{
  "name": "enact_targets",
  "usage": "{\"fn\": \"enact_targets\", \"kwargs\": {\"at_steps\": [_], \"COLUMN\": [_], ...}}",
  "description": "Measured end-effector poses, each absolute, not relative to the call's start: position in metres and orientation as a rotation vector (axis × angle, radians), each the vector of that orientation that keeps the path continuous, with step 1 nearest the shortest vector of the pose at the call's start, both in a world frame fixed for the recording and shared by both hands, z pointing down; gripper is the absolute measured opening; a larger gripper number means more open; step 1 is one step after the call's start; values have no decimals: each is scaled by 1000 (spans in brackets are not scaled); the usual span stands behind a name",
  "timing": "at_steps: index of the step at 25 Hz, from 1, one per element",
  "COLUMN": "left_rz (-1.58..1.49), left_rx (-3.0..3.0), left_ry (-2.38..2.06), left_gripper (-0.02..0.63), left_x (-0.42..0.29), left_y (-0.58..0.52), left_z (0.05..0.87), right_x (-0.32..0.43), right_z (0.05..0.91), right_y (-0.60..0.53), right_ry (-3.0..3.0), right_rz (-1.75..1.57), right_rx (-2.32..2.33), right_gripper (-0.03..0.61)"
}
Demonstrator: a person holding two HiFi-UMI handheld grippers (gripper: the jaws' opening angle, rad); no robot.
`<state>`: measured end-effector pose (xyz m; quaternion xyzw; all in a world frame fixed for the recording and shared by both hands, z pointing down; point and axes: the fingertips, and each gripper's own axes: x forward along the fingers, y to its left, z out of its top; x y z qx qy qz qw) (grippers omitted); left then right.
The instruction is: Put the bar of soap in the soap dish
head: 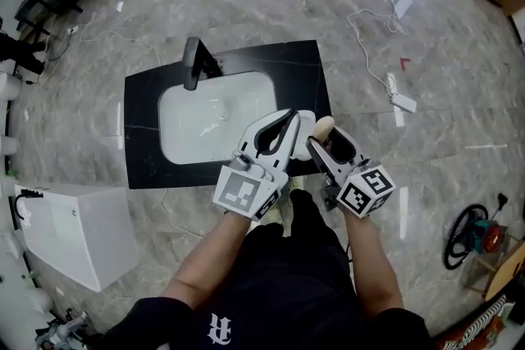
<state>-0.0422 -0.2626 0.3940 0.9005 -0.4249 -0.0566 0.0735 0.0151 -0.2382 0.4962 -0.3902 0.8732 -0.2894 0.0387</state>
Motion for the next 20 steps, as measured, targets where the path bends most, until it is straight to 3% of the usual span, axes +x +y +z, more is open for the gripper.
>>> {"fn": "enact_targets", "kwargs": {"at_steps": [20], "left_rz": [-45], "left_rx": [2606], "left_ry": [-1257], "left_gripper": [6], "left_x": [-39], "left_y": [-302], "left_z": [488], "right_x": [3], "right_z": [657], "right_y": [-265], "right_ry": [2839], "right_rz": [-1012], "right_rx": [-1587], "right_gripper": [259]}}
